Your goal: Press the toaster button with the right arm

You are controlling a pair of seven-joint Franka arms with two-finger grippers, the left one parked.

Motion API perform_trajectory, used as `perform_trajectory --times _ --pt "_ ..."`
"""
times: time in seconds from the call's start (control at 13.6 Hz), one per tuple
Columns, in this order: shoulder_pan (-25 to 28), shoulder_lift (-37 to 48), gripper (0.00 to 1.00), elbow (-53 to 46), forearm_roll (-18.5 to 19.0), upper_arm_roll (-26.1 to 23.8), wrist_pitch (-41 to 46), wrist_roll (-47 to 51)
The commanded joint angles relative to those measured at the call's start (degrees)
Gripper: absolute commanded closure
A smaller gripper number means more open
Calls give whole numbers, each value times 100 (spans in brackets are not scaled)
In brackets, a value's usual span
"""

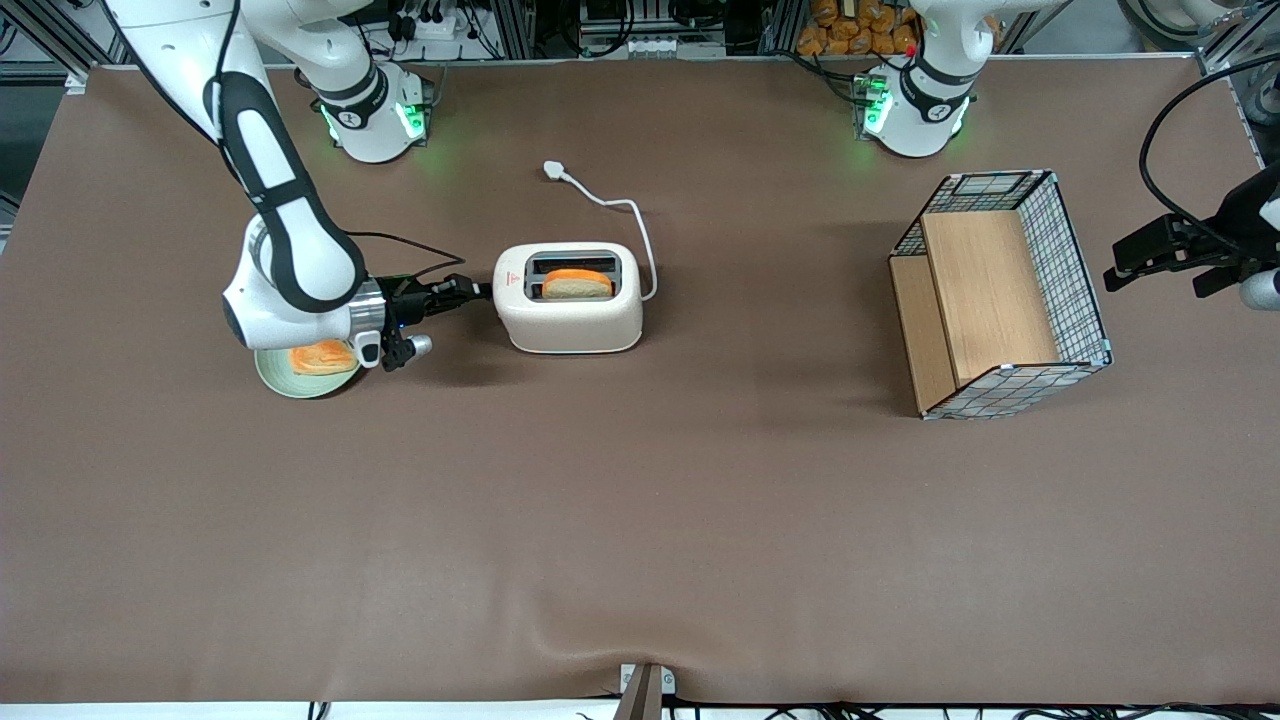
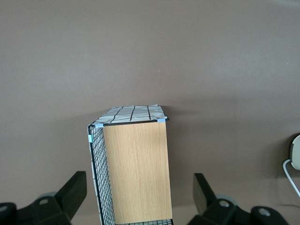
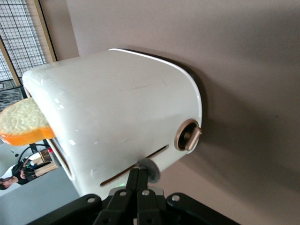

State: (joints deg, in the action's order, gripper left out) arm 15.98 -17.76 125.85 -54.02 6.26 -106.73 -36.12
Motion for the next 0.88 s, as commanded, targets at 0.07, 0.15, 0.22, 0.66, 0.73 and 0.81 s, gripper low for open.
perform_trajectory --times 0.07,0.15,0.22,0.66,0.73,0.81 --pt "-86 97 100 -796 760 358 871 683" --pt "-77 97 100 -1042 962 419 995 833" --pt "-77 89 83 -1297 1277 437 1048 930" --pt "-139 89 0 -2036 2462 796 1155 984" --pt "-148 80 0 -2203 2745 945 1154 984" --pt "-156 88 0 -2318 2879 1051 1172 975"
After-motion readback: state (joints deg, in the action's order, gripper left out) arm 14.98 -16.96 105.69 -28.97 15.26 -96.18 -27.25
